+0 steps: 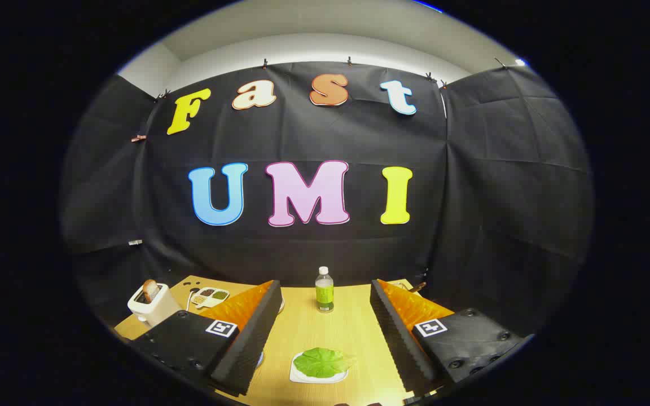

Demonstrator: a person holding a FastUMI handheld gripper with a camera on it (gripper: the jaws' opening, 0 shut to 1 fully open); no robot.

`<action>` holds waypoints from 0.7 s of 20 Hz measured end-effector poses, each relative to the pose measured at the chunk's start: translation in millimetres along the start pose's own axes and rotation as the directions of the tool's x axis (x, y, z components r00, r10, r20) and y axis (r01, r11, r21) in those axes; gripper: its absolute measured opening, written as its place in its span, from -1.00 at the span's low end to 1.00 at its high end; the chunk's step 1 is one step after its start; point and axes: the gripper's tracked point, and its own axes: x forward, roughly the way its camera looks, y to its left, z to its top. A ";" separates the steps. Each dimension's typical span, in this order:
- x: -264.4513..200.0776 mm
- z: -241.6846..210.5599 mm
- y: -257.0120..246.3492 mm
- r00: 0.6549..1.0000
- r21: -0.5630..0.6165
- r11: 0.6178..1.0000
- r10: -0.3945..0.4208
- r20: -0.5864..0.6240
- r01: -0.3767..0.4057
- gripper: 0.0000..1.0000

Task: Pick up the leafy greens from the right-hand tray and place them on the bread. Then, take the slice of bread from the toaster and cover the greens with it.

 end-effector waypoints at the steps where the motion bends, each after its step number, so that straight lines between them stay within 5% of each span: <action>1: 2.0 0.0 -0.8 1.000 0.009 1.000 0.004 -0.001 -0.004 0.96; 14: 18.5 -22.3 8.9 0.997 0.025 0.998 0.051 -0.051 -0.050 0.96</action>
